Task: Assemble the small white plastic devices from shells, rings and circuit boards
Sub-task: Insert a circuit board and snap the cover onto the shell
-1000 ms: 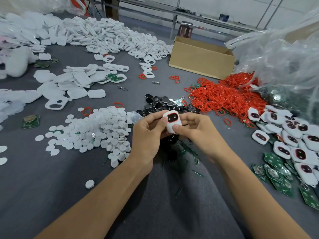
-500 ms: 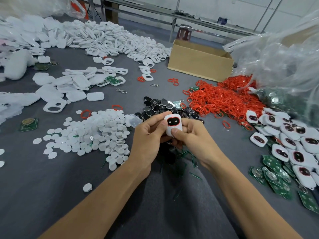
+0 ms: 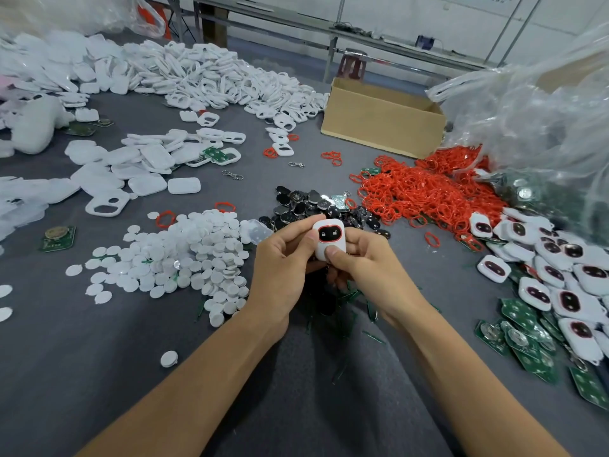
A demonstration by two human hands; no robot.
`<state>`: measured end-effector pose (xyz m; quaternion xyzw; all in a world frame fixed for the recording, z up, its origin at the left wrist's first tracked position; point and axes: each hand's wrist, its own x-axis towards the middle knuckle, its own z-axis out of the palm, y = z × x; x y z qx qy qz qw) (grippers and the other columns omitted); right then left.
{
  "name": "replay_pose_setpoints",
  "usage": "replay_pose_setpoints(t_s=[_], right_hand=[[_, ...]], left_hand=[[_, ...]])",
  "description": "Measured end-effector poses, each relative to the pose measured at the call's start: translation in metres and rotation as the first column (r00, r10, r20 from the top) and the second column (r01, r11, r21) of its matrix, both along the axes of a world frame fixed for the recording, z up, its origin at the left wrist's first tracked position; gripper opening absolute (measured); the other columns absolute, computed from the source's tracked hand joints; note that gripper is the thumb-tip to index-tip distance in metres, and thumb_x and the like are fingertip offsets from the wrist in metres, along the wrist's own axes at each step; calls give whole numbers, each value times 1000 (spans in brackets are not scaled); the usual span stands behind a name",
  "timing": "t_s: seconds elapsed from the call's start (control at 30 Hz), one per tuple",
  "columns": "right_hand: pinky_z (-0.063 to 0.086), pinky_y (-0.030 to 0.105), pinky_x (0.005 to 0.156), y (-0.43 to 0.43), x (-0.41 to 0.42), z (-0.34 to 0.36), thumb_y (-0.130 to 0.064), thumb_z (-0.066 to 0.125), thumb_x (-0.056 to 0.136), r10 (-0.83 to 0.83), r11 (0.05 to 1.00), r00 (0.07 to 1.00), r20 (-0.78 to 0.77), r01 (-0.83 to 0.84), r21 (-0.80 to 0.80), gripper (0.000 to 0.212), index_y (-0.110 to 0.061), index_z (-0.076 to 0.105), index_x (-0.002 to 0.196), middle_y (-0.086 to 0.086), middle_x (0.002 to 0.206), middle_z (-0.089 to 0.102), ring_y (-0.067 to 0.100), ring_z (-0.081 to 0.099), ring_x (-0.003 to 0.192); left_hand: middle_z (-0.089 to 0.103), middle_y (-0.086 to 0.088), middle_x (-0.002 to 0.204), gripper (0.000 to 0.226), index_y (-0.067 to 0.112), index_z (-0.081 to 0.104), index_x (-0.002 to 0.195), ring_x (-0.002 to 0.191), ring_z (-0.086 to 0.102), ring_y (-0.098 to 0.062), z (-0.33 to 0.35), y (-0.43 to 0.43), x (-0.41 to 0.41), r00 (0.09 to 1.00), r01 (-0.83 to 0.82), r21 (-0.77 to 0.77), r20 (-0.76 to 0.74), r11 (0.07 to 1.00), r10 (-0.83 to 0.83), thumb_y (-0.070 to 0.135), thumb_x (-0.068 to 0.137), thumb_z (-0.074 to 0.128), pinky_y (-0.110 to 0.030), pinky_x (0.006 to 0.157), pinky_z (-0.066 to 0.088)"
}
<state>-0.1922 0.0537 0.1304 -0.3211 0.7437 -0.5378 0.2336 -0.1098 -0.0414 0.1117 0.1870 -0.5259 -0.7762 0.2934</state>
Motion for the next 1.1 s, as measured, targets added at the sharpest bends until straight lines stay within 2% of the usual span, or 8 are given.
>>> replay_pose_setpoints(t_s=[0.17, 0.37, 0.6, 0.73, 0.83, 0.9, 1.0, 1.1], right_hand=[[43, 26, 52, -1, 1, -1, -3, 53, 93, -23, 1000, 999, -26, 22, -1, 17, -9, 65, 102, 18, 82, 68, 13, 58, 58], [40, 29, 52, 0, 1, 1, -3, 51, 94, 1, 1000, 1000, 15, -1, -4, 13, -1, 63, 97, 31, 87, 67, 20, 56, 57], [44, 20, 50, 1, 3, -1, -7, 57, 94, 95, 987, 981, 170, -71, -142, 10, 0, 63, 96, 16, 83, 67, 14, 60, 59], [48, 18, 53, 1, 2, -2, -6, 67, 85, 75, 977, 986, 150, -43, -207, 11, -11, 69, 95, 1, 75, 72, 12, 64, 61], [48, 19, 52, 1, 1, -2, -10, 70, 83, 46, 978, 987, 153, -13, -210, 12, -10, 70, 95, 3, 74, 72, 12, 64, 60], [47, 19, 49, 2, 1, -2, -11, 67, 87, 52, 979, 984, 173, -16, -204, 4, -11, 70, 90, 5, 70, 70, 12, 63, 55], [47, 19, 48, 2, 2, -4, -20, 65, 89, 94, 978, 977, 193, -54, -200, 12, -13, 72, 82, 7, 68, 67, 10, 61, 53], [47, 20, 50, 1, 3, -7, -24, 68, 86, 98, 975, 975, 198, -54, -215, 16, -16, 73, 73, 4, 63, 65, 9, 59, 53]], left_hand=[[76, -1, 100, 28, 19, 72, 108, 90, 72, -11, 0, 1, 0, 1000, -12, -3, 5, 1000, 12, 2, 97, 53, -24, 76, 58], [76, -1, 98, 24, 18, 73, 107, 86, 71, -10, 0, 0, 0, 1000, -15, -15, 20, 1000, 15, 4, 96, 56, -23, 71, 58], [76, 3, 96, 20, 25, 75, 100, 89, 72, -11, 0, 0, 1, 997, -70, -69, 25, 995, 71, 11, 93, 63, -25, 78, 58], [76, 7, 92, 22, 29, 76, 94, 88, 70, -8, 2, 3, 2, 998, -56, -119, 7, 991, 58, 21, 98, 56, -17, 69, 54], [75, 10, 88, 10, 33, 74, 93, 85, 68, -6, 2, 4, 2, 999, -43, -260, 6, 965, 46, 30, 92, 65, -19, 73, 53], [74, 9, 91, 16, 34, 73, 96, 89, 68, -9, 0, 4, 2, 999, -11, -364, 46, 931, 29, 37, 80, 69, -27, 82, 55], [74, 1, 88, 19, 25, 72, 97, 85, 70, -17, -2, 5, 3, 996, 80, -288, 61, 954, -65, 30, 79, 73, -43, 82, 58], [71, -6, 84, 15, 19, 71, 95, 74, 65, -12, -5, 4, 4, 995, 94, -354, 63, 930, -77, 30, 84, 72, -31, 72, 57]])
